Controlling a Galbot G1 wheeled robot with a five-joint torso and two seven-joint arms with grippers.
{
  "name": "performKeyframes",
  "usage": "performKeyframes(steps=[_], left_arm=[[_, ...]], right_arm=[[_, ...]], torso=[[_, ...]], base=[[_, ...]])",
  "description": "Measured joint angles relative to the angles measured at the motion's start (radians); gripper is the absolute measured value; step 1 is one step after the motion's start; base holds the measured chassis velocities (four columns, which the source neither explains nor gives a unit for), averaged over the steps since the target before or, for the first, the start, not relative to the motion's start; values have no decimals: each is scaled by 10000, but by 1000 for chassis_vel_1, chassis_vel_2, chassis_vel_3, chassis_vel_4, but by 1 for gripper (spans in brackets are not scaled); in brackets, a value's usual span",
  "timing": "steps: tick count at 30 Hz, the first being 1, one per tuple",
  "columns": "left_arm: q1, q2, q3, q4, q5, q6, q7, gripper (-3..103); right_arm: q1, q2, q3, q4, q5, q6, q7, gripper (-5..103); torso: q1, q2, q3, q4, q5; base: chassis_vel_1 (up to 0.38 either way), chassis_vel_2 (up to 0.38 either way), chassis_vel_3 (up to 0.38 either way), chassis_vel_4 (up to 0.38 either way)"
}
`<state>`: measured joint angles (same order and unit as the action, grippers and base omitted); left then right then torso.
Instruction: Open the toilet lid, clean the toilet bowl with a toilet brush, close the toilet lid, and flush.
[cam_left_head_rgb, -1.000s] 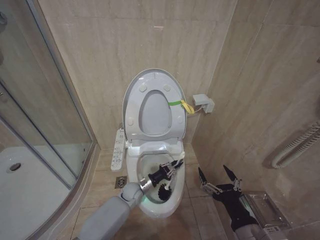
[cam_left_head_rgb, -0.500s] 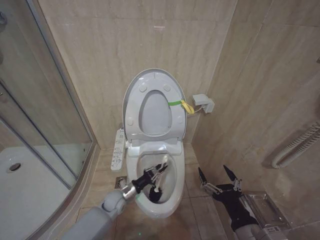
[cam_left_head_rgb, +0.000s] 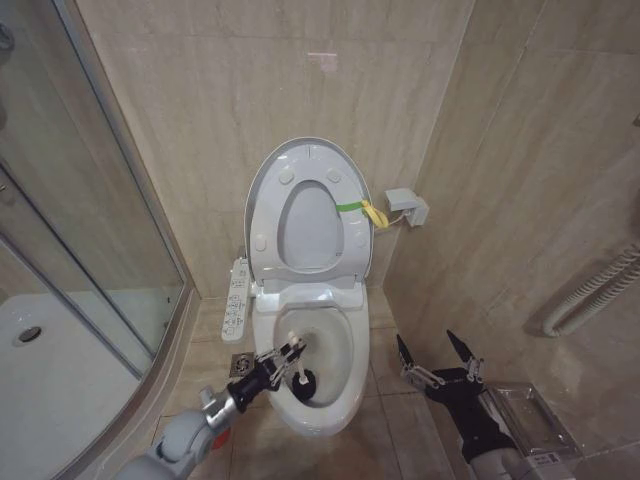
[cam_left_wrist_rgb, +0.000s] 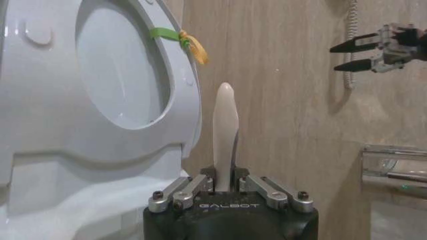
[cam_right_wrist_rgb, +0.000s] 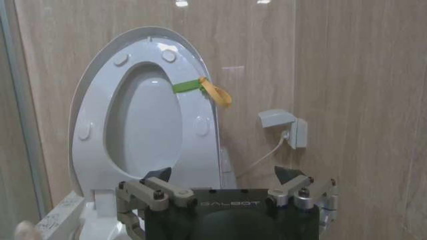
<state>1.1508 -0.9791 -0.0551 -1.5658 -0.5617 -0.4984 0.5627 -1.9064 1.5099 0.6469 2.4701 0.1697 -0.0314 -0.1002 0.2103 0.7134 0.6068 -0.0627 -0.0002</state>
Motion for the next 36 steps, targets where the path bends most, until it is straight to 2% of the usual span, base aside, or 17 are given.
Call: performKeyframes(steps=[6, 15, 22, 30, 36], left_arm=[[951, -90, -552, -334, 249, -109, 81, 16], [1436, -301, -901, -449, 377, -202, 121, 16], [1740, -911, -1277, -315, 346, -233, 120, 16], [1635, -1411, -1069, 38, 401, -254, 115, 16], [1125, -1559, -828, 110, -43, 35, -148, 16]], right_arm=[[0, 1, 0, 0, 0, 0, 0, 100], [0, 0, 0, 0, 0, 0, 0, 100], [0, 0, 0, 0, 0, 0, 0, 100], [0, 0, 0, 0, 0, 0, 0, 100], [0, 0, 0, 0, 0, 0, 0, 100]], torso=[[0, 0, 0, -1, 0], [0, -1, 1, -1, 2], [1, -1, 0, -1, 3], [1, -1, 0, -1, 3], [1, -1, 1, -2, 3]], base=[[0, 0, 0, 0], [0, 0, 0, 0], [0, 0, 0, 0], [0, 0, 0, 0], [0, 0, 0, 0]])
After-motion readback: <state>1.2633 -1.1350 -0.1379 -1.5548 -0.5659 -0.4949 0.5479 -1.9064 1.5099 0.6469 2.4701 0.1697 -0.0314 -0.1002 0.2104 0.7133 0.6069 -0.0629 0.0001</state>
